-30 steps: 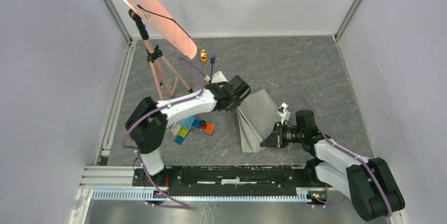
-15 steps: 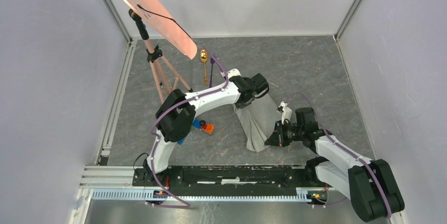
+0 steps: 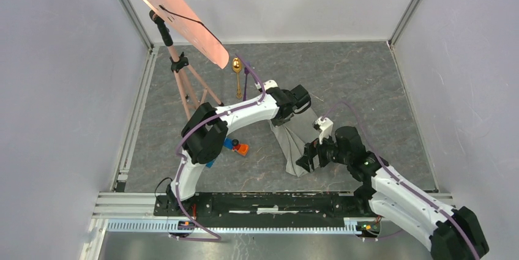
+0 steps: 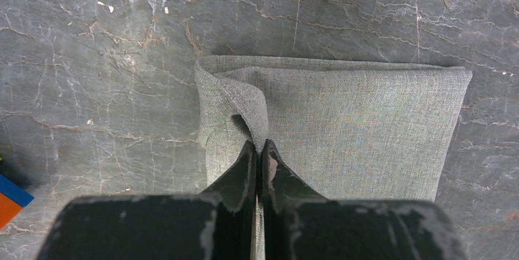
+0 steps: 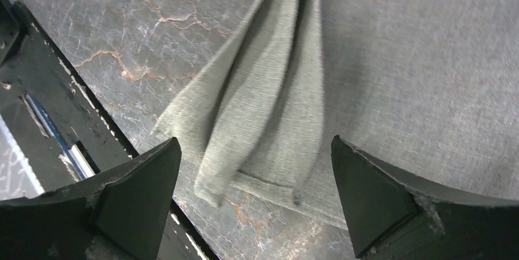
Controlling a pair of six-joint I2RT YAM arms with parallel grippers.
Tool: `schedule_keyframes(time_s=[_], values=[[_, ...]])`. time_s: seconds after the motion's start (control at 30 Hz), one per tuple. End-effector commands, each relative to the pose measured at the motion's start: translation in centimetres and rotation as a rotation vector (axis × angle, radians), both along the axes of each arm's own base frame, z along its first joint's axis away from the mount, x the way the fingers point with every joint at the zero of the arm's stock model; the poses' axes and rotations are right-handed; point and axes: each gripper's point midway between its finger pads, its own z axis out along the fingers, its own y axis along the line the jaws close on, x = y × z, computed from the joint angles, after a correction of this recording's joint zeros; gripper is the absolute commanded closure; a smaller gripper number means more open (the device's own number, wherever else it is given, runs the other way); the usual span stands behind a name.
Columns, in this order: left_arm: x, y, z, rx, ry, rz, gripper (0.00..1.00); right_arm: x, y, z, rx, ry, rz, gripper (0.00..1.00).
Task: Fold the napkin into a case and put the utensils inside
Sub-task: Fold the lower triangle-folded napkin at the center of the board.
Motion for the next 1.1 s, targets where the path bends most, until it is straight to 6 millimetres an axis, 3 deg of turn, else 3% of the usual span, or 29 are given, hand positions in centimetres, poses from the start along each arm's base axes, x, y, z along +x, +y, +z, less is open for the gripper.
schedule_keyframes(time_s=[0.0, 0.13, 0.33, 0.47, 0.73, 0.83, 0.9, 1.07], values=[[1.2, 0.2, 1.0, 0.008, -0.041, 0.022, 0.98, 2.6, 0.2, 3.1, -0.052, -0.220, -0.108, 0.02], [1.1, 0.2, 0.9, 0.006, -0.038, 0.021, 0.98, 2.4, 1.4, 5.0, -0.043, -0.306, -0.081, 0.02], [1.1, 0.2, 0.9, 0.002, -0.032, 0.022, 0.98, 0.6, 3.7, 4.6, -0.172, -0.367, -0.001, 0.05], [1.1, 0.3, 0.8, 0.002, -0.030, 0.023, 0.98, -2.0, 5.6, 3.7, -0.244, -0.428, 0.084, 0.08], [0.9, 0.1, 0.4, -0.004, -0.011, 0.022, 0.98, -1.9, 3.9, 1.9, -0.533, -0.547, -0.052, 0.11], [0.8, 0.2, 0.3, -0.006, -0.010, 0.027, 0.98, -1.5, 3.9, 2.1, -0.569, -0.563, -0.104, 0.19], [0.9, 0.1, 0.4, -0.009, -0.012, 0.025, 0.98, -1.6, 4.5, 2.6, -0.528, -0.565, -0.114, 0.30], [1.1, 0.2, 0.5, 0.000, -0.022, 0.017, 0.98, -1.8, 4.1, 3.6, -0.414, -0.527, -0.179, 0.43]])
